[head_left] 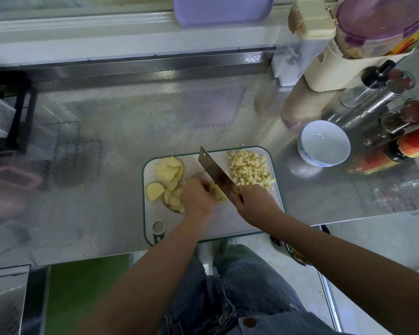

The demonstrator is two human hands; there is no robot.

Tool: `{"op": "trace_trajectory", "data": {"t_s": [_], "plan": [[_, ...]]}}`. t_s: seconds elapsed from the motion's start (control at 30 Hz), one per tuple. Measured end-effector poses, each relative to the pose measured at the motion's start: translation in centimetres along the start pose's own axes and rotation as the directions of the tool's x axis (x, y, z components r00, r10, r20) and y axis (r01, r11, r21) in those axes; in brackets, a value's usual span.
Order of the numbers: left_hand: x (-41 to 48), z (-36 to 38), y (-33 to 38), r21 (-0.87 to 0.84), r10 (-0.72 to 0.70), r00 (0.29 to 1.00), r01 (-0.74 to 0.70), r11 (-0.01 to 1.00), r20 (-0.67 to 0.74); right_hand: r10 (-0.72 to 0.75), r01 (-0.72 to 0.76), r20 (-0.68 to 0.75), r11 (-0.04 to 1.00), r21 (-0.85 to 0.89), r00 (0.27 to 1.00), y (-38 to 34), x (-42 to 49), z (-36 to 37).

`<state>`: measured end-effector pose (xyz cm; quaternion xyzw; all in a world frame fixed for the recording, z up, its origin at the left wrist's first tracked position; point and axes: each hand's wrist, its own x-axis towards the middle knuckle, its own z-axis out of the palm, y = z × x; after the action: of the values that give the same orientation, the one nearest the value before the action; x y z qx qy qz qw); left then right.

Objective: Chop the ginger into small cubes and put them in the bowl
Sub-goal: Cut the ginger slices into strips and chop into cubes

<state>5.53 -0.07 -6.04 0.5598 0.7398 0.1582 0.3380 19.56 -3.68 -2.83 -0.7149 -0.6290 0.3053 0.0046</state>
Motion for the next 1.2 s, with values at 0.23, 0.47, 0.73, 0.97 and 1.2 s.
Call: {"op": "trace_trajectory", "data": {"t_s": [0.23, 0.47, 0.73, 0.97, 1.2], "plan": [[0.2, 0.0, 0.1, 0.014, -0.006, 1.000, 0.006, 1.000, 0.006, -0.020, 0.020, -0.008, 0.999, -0.042, 1.000, -0.4, 0.0, 0.3], [0.1, -0.2, 0.4, 0.005, 0.009, 1.000, -0.009, 1.000, -0.002, -0.015, 0.014, -0.008, 0.998, -0.067, 1.000, -0.9, 0.2, 0.9], [-0.2, -0.6, 0.5, -0.002, 0.024, 1.000, -0.024, 1.000, -0.003, -0.029, 0.024, -0.069, 0.997, -0.067, 0.997, -0.9, 0.2, 2.3], [-0.9, -0.7, -0.7, 0.003, 0.005, 1.000, -0.005, 1.000, 0.011, -0.013, 0.020, -0.080, 0.997, 0.079, 0.997, -0.2, 0.0, 0.7], [-0.6, -0.5, -0.7, -0.007, -0.073, 0.993, 0.074, 0.997, 0.090, -0.074, 0.074, -0.002, 0.997, -0.006, 0.997, -0.3, -0.4, -0.2]]}}
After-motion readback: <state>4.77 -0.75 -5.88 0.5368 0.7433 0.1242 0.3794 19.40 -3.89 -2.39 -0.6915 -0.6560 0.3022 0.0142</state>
